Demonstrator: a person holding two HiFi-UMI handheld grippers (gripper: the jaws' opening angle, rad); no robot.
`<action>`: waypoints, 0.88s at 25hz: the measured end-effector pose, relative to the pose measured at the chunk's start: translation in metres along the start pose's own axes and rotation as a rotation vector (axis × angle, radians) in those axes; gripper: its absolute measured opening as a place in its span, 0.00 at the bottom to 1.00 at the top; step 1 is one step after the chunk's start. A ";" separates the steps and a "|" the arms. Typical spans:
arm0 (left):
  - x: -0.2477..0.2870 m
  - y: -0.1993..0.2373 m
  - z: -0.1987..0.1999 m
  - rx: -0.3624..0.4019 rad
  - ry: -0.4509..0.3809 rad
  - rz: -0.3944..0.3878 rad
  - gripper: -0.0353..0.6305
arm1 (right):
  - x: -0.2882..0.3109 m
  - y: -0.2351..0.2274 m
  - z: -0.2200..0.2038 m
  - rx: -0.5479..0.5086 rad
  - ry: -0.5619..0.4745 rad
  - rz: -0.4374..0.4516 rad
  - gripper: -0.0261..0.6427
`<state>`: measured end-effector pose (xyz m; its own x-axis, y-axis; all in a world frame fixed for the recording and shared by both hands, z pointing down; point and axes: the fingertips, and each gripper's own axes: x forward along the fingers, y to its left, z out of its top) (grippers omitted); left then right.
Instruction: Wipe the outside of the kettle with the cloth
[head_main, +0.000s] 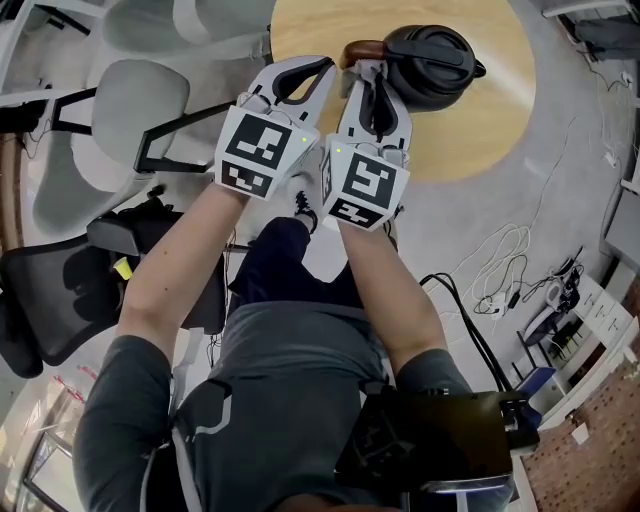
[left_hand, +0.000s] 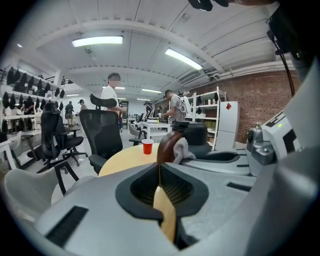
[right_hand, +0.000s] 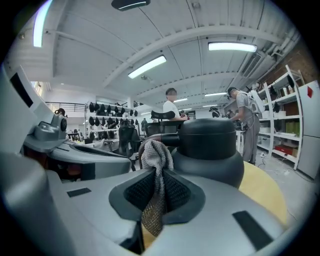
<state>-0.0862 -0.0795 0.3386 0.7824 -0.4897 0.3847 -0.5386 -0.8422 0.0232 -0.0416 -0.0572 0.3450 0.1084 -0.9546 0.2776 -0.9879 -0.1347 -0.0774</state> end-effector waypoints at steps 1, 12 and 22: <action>0.001 -0.001 0.000 -0.001 -0.002 -0.002 0.07 | -0.001 -0.001 0.000 0.003 -0.004 -0.006 0.11; 0.003 -0.017 0.007 -0.018 -0.002 0.017 0.07 | -0.019 -0.013 -0.001 0.020 0.001 0.030 0.11; 0.009 -0.028 0.003 -0.044 0.021 0.105 0.07 | -0.038 -0.034 -0.003 0.052 0.009 0.183 0.11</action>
<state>-0.0635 -0.0612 0.3390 0.7142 -0.5698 0.4066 -0.6311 -0.7754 0.0218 -0.0120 -0.0159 0.3397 -0.0737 -0.9620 0.2630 -0.9840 0.0272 -0.1763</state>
